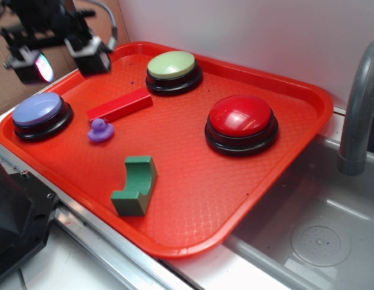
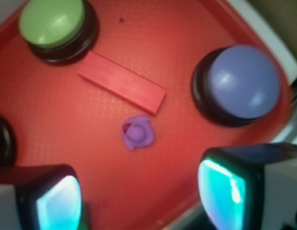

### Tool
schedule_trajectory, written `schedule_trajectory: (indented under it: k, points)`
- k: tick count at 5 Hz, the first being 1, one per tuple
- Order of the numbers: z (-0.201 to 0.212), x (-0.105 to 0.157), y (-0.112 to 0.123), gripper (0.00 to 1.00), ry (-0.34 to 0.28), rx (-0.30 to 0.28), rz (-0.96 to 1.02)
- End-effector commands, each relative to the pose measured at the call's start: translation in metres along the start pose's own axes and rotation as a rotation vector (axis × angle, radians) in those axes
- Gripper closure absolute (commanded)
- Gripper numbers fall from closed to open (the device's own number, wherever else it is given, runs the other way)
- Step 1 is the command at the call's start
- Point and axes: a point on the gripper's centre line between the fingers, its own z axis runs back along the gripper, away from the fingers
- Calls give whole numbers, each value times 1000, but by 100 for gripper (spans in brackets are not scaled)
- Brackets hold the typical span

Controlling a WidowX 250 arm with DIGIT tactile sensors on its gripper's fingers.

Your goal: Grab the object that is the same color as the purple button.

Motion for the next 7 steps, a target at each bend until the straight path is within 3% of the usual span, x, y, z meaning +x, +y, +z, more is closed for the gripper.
schedule_trajectory:
  k: [1, 2, 3, 4, 5, 7]
  points:
    - [-49, 9, -4, 0, -10, -1, 41]
    - [-68, 9, -6, 0, 27, 1, 32]
    - [-82, 7, -9, 0, 48, 39, 23]
    - [-87, 7, -5, 0, 42, 34, 47]
    - [-85, 5, -4, 100, 28, 20, 57]
    - [-80, 6, -6, 100, 2, 12, 60]
